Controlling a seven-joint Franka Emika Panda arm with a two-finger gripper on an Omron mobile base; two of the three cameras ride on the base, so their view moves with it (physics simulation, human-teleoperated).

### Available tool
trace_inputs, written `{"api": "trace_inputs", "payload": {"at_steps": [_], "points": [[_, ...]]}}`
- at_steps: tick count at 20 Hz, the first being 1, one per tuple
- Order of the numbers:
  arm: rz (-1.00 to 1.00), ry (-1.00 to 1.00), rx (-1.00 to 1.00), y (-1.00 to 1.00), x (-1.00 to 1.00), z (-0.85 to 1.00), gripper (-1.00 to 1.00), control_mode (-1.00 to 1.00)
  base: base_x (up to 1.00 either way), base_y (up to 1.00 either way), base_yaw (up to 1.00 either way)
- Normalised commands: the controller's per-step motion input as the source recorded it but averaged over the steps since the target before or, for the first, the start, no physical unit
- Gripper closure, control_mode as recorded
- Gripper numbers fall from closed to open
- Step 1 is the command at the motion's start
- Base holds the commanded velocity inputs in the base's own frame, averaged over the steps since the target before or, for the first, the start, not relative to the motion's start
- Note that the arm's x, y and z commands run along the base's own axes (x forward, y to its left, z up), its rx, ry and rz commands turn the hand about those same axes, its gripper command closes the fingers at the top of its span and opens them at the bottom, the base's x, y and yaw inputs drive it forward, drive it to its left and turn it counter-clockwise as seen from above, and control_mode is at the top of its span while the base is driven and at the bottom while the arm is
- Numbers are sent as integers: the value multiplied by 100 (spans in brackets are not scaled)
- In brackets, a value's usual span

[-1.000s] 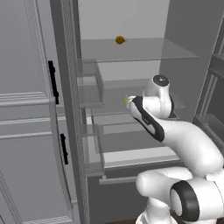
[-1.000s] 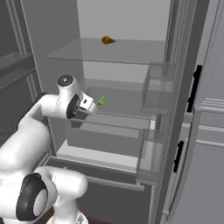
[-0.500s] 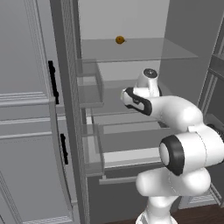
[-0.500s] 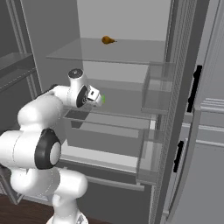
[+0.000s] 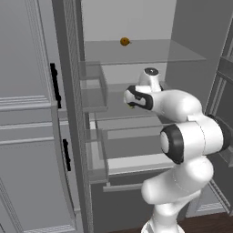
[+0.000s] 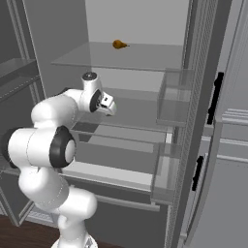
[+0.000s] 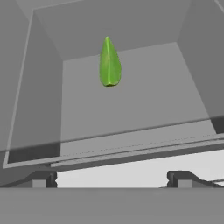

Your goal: Grab a lemon wedge from the fridge and one ice cube from the ice bowl, and put them in the glass of lemonade.

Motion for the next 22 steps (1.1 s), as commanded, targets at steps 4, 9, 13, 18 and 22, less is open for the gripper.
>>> {"api": "trace_inputs", "payload": {"at_steps": [4,9,13,18,22], "points": [[0,8,-4,0,44,-15,-100,-100,0,0,0],[1,17,-2,0,46,-1,-100,-100,0,0,0],[3,27,0,0,34,4,-100,-100,0,0,0],[5,16,0,0,13,-24,-100,-100,0,0,0],[2,3,0,0,9,-13,-100,-100,0,0,0]]}}
